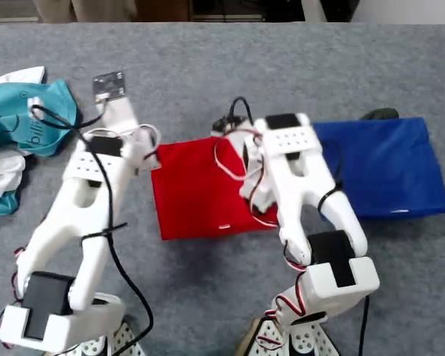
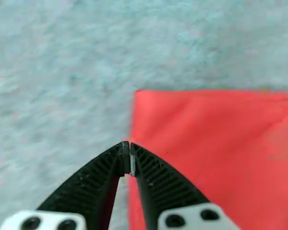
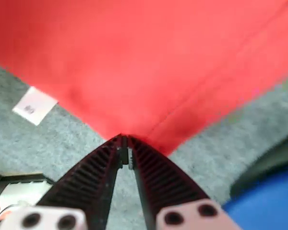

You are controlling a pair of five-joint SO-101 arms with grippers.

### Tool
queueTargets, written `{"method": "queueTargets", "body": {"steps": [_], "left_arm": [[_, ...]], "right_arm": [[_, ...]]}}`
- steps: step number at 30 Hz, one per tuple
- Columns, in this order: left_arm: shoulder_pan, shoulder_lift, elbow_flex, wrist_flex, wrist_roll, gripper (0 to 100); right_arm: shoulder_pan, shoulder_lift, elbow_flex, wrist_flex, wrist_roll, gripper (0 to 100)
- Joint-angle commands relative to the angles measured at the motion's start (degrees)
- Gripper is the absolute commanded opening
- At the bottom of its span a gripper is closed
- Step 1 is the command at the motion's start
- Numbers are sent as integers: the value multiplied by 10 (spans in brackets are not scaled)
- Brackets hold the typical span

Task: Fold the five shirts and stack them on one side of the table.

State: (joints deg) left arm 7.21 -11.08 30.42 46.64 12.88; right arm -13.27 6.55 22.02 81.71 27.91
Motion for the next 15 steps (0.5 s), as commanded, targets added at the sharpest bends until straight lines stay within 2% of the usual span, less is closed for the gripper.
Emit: {"method": "queueTargets", "body": {"steps": [1,4,7,10,15], "left_arm": [[25,31,-22,-68,20,20],[26,102,-25,-132,41,20],[23,187,-62,-142,46,19],[16,260,-124,-101,42,19],[-14,276,-224,9,42,19]], "right_arm": [[30,-33,56,-78,-6,4],[48,-33,70,-111,-7,4],[51,-35,57,-109,-7,5],[48,-37,25,-76,-6,5],[51,-37,-94,41,-4,5]]}}
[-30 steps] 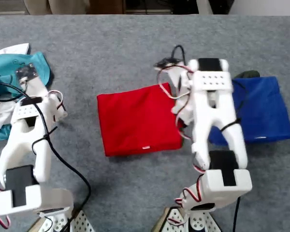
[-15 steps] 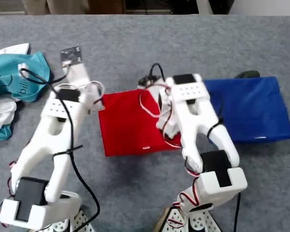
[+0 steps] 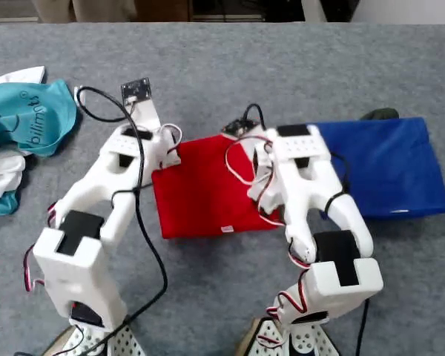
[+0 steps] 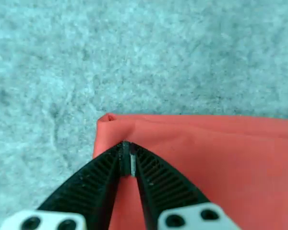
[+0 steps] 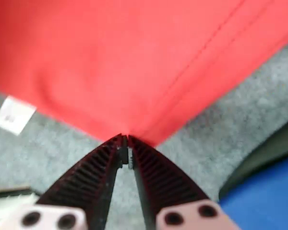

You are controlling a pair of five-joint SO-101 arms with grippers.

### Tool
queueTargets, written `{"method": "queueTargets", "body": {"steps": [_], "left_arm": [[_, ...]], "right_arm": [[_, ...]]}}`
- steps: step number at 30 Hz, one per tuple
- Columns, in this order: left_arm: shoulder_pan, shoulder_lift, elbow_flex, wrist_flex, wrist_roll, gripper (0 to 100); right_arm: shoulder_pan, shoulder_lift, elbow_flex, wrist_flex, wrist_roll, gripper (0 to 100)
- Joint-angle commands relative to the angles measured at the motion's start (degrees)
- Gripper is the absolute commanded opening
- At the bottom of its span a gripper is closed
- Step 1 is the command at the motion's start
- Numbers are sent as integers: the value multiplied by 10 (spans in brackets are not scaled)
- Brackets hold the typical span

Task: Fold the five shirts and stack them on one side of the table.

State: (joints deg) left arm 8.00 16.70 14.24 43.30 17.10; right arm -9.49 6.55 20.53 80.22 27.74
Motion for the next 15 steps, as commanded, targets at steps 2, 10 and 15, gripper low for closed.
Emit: {"method": "queueTargets", "body": {"steps": [2,10,15], "left_arm": [[-28,-6,-83,63,-1,19],[-26,-51,-97,99,-40,19],[-28,-51,-71,97,-40,19]], "right_arm": [[13,-36,-136,94,-2,5],[10,70,-374,119,-5,5],[10,246,-539,116,-33,5]]}}
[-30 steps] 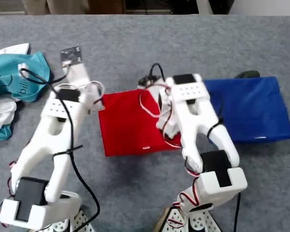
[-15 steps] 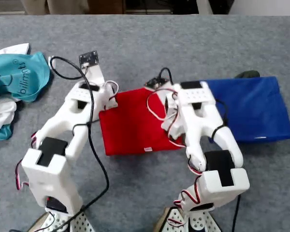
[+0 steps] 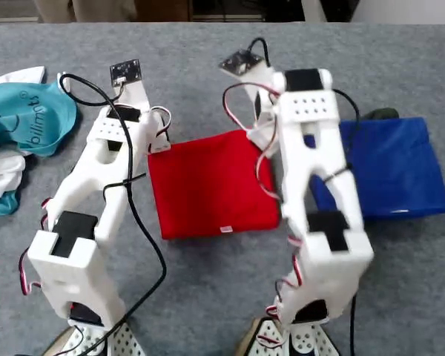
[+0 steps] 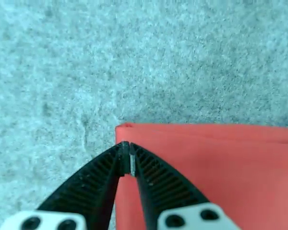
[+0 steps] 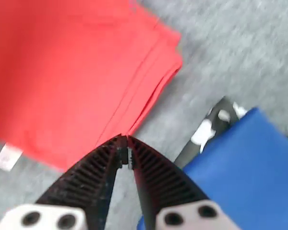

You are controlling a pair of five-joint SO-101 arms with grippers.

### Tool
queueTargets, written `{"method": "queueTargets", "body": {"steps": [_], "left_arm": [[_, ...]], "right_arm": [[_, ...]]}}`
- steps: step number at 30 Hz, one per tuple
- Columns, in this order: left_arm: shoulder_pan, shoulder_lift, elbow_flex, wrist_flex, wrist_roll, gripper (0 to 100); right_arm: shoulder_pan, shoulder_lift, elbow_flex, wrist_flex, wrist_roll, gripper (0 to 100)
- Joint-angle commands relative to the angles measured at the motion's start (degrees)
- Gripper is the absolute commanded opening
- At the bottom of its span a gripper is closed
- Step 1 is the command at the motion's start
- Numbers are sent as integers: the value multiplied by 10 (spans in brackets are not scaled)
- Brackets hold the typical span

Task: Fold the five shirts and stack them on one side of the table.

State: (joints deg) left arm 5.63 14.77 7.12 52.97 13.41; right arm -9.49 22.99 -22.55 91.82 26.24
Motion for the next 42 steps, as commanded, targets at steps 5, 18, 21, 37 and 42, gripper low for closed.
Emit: {"method": "queueTargets", "body": {"steps": [5,18,21,37,42], "left_arm": [[-6,-30,46,-45,-4,19],[-52,-30,105,-117,-4,19],[-53,-31,105,-117,-4,19],[-127,-242,230,-67,-110,19],[-147,-385,396,-156,-121,19]], "right_arm": [[12,261,-281,5,-39,5],[27,445,-612,105,-46,5],[30,416,-611,106,-47,5],[75,-101,-27,106,-43,5],[75,-265,176,105,-43,5]]}}
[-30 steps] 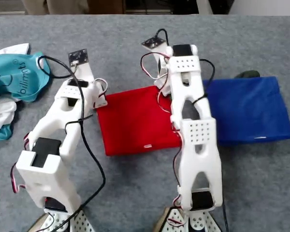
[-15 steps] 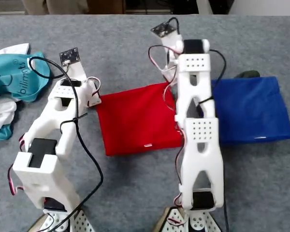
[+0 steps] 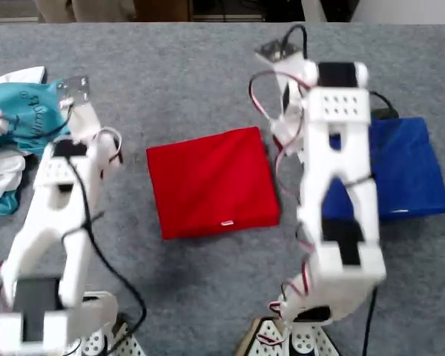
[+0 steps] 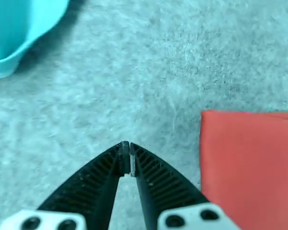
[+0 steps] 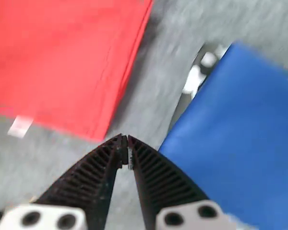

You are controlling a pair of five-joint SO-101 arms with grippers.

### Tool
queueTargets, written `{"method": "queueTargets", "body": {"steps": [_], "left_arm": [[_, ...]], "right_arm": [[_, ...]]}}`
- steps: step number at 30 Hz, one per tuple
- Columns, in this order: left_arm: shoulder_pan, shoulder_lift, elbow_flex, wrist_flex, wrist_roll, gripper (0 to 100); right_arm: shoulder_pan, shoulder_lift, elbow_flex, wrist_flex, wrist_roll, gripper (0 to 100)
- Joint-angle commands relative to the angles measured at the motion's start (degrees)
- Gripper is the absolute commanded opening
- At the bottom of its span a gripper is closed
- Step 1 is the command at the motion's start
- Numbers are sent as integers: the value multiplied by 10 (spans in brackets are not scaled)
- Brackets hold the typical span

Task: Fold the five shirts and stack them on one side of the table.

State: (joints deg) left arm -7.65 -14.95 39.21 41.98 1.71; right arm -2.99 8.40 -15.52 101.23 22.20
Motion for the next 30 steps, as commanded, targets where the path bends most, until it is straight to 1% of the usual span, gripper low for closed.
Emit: {"method": "queueTargets", "body": {"steps": [1,5,7,10,12,15,18,20,24,27,29,30], "left_arm": [[-23,-107,102,-63,-4,19],[-47,-123,156,-104,-4,19],[-50,-112,163,-120,-4,19],[-49,-75,159,-147,-4,19],[-50,-46,148,-156,-4,19],[-53,-12,113,-139,-4,19],[-54,12,90,-122,-4,19],[-54,20,84,-120,-4,19],[-54,22,83,-120,-4,19],[-54,22,83,-120,-4,19],[-54,22,83,-120,-4,19],[-54,22,83,-120,-4,19]], "right_arm": [[10,-150,143,11,-3,5],[8,-245,270,10,-7,5],[7,-274,323,9,-32,5],[-8,-277,378,8,-125,5],[-35,-263,405,-9,-194,5],[-76,-231,431,-68,-302,5],[-116,-201,422,-128,-365,11],[-133,-189,415,-164,-390,58],[-137,-172,415,-211,-456,251],[-140,-156,418,-238,-468,387],[-146,-144,417,-255,-469,444],[-153,-137,417,-262,-472,457]]}}
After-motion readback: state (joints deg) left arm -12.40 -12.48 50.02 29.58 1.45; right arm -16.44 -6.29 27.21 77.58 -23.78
